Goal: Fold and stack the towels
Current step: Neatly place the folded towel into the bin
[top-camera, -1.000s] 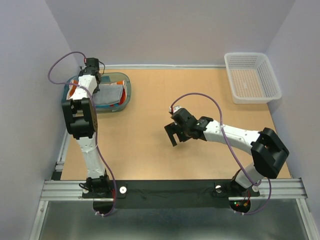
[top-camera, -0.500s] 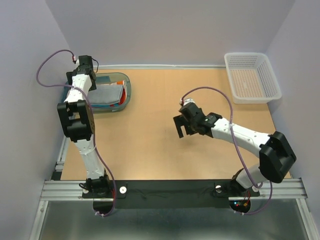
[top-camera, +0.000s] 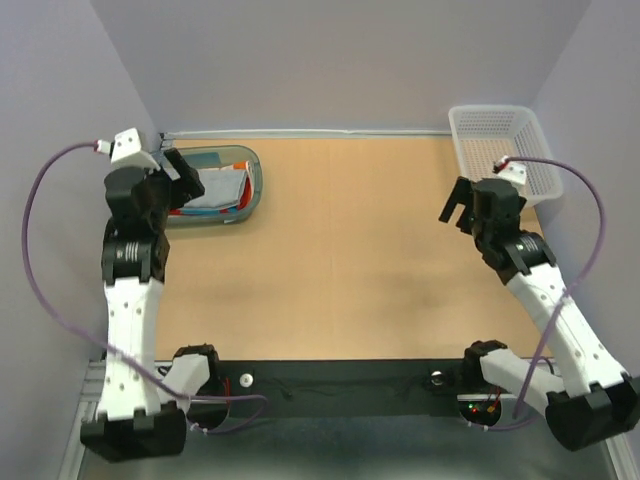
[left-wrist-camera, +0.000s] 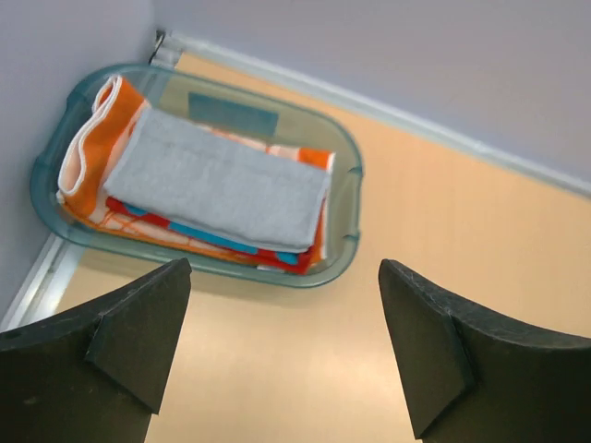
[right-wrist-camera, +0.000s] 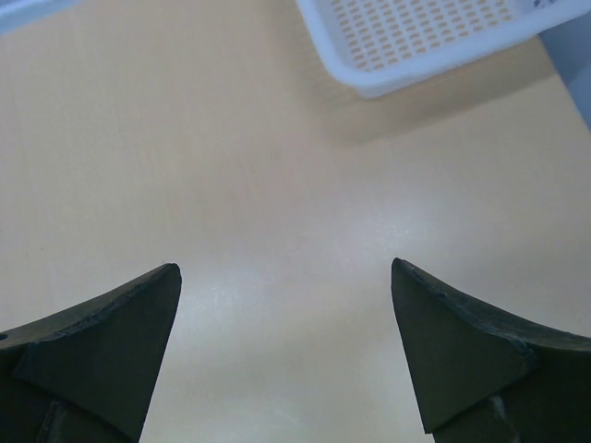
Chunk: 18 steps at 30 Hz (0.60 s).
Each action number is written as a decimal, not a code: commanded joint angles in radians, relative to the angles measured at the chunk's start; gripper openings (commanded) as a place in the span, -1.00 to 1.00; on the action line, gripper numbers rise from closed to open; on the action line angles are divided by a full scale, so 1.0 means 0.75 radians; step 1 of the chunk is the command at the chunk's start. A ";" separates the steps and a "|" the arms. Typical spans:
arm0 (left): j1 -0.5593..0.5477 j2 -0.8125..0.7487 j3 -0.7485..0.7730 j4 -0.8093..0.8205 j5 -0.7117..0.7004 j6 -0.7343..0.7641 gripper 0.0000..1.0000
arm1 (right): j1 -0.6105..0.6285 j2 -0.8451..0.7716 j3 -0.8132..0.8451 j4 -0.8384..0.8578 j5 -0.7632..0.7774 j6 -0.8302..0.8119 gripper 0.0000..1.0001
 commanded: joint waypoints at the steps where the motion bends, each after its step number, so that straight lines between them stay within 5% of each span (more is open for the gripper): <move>1: 0.005 -0.370 -0.215 0.109 0.071 -0.180 0.94 | 0.003 -0.273 0.017 -0.028 0.100 0.006 1.00; 7: -0.023 -0.852 -0.395 -0.007 -0.140 -0.256 0.97 | 0.003 -0.643 -0.032 -0.028 0.049 -0.060 1.00; 18: -0.150 -1.217 -0.385 -0.127 -0.312 -0.216 0.97 | 0.003 -1.099 -0.230 -0.038 -0.015 -0.195 1.00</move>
